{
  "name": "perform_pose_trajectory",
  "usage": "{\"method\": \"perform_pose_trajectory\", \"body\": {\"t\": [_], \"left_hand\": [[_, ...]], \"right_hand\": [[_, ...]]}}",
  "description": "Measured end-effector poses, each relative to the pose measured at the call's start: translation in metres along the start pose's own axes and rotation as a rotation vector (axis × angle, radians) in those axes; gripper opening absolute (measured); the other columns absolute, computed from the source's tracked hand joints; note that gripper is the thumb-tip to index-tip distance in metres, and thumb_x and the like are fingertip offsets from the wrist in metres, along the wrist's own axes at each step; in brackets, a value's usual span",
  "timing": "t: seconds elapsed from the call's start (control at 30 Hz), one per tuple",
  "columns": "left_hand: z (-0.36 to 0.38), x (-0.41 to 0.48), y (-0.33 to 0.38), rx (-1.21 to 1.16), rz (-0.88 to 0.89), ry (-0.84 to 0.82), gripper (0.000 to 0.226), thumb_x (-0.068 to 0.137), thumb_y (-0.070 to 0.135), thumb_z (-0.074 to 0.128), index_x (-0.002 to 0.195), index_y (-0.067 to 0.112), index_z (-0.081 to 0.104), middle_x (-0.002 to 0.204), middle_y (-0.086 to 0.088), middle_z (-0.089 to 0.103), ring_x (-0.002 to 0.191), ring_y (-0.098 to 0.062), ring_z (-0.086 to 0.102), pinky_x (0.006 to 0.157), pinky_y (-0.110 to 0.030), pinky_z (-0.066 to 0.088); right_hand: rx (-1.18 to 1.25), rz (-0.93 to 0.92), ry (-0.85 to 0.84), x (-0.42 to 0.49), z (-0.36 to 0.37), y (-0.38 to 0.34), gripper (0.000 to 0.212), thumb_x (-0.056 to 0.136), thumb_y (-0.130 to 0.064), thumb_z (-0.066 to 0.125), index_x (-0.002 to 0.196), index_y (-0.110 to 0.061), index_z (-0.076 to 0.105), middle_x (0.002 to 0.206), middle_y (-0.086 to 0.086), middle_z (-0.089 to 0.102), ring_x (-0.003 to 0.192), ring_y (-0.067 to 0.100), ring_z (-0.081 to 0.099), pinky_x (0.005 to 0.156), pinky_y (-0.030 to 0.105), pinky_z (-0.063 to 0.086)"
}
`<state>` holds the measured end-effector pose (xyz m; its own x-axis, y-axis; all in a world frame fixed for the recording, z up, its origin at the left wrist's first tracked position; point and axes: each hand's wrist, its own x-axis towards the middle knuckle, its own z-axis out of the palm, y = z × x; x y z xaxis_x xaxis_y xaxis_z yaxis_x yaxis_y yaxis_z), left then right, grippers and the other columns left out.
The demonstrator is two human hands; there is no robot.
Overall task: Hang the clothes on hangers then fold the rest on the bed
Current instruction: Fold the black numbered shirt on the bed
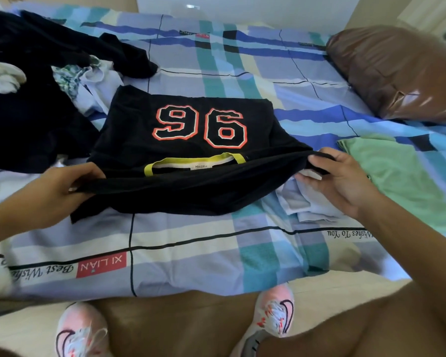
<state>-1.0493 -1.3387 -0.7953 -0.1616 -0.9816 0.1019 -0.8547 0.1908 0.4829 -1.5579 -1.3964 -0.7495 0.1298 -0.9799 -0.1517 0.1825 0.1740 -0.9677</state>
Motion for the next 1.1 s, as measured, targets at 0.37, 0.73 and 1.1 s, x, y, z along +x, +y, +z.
{"method": "perform_pose_trajectory", "body": {"t": [0.37, 0.73, 1.1], "left_hand": [[-0.03, -0.008, -0.014, -0.052, -0.056, 0.243, 0.037, 0.077, -0.003, 0.079, 0.078, 0.025, 0.056, 0.068, 0.003, 0.06, 0.06, -0.019, 0.057, 0.057, -0.028, 0.044], [-0.042, -0.024, -0.005, 0.129, 0.146, -0.377, 0.012, 0.084, 0.052, 0.071, 0.08, 0.046, 0.061, 0.081, 0.021, 0.057, 0.071, -0.002, 0.058, 0.062, -0.013, 0.043], [0.02, 0.076, 0.022, 0.658, 0.243, -0.132, 0.084, 0.054, 0.028, 0.079, 0.135, 0.022, 0.054, 0.134, -0.003, 0.052, 0.125, -0.027, 0.051, 0.099, -0.042, 0.044]], "right_hand": [[-0.987, -0.25, 0.306, -0.008, -0.009, -0.012, 0.035, 0.072, 0.008, 0.07, 0.062, -0.01, 0.042, 0.05, 0.001, 0.04, 0.047, 0.013, 0.032, 0.047, 0.027, 0.029], [-1.226, 0.035, -0.195, -0.008, -0.023, -0.021, 0.036, 0.072, -0.037, 0.087, 0.069, -0.021, 0.055, 0.054, -0.006, 0.049, 0.052, 0.009, 0.041, 0.056, 0.027, 0.036], [-1.787, -0.393, -0.237, 0.071, 0.052, 0.023, 0.083, 0.076, -0.034, 0.082, 0.148, -0.03, 0.04, 0.142, -0.003, 0.043, 0.129, 0.021, 0.044, 0.109, 0.04, 0.039]]}}
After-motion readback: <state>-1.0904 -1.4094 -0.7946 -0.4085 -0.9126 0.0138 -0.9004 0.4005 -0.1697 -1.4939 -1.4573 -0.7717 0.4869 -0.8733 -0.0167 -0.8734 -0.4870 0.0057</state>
